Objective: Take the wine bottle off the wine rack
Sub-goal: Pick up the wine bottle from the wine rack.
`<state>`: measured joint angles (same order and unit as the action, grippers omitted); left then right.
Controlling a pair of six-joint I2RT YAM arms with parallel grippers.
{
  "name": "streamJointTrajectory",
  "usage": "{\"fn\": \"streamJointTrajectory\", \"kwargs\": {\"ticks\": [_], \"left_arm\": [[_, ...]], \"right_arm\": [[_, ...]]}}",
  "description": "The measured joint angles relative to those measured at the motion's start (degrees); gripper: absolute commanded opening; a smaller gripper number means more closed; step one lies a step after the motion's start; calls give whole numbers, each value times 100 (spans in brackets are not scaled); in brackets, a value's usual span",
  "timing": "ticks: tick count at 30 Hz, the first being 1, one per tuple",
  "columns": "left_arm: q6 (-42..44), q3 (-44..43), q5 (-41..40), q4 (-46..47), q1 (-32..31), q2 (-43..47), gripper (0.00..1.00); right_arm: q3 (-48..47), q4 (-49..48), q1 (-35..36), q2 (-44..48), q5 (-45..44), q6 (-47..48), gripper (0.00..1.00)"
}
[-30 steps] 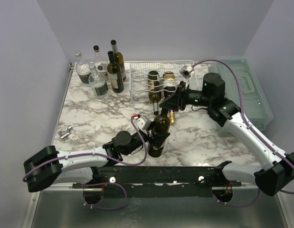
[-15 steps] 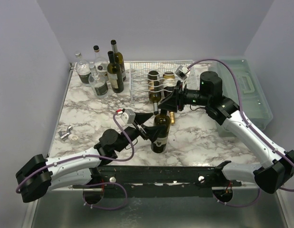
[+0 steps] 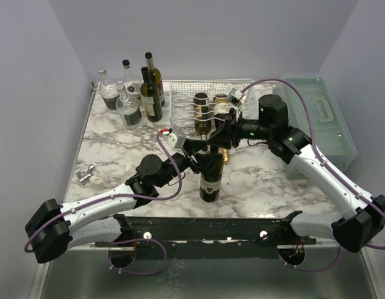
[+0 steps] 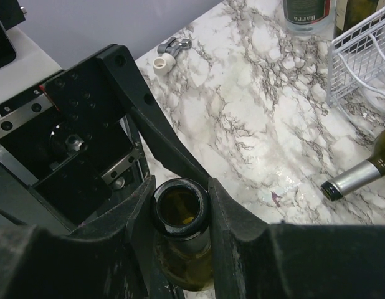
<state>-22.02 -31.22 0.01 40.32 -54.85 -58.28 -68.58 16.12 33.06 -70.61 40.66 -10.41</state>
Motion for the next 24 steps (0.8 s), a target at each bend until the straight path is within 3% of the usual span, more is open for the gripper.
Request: {"fn": "streamJointTrajectory", "kwargs": {"ticks": [3,8,12,15,17,21,24], "left_arm": [[0,-173,68,-120,0,-243,73],[33,-367,111,-286,0,-525,53],[114,-439,111,-332,4,-695,49],[199,-522,118,-345,7,-820,16],[313,-562,184,-348,28,-863,0],[365,-595,229,-385,44,-892,0],[385,-595,232,-407,39,-881,0]], "right_arm": [[0,13,2,0,-17,2,0],[0,22,26,0,-39,2,0],[0,24,37,-2,-39,2,0],[0,28,37,-2,-42,2,0],[2,48,37,-4,-63,-11,0],[2,57,39,-22,-79,57,0],[15,57,39,-22,-68,59,20]]}}
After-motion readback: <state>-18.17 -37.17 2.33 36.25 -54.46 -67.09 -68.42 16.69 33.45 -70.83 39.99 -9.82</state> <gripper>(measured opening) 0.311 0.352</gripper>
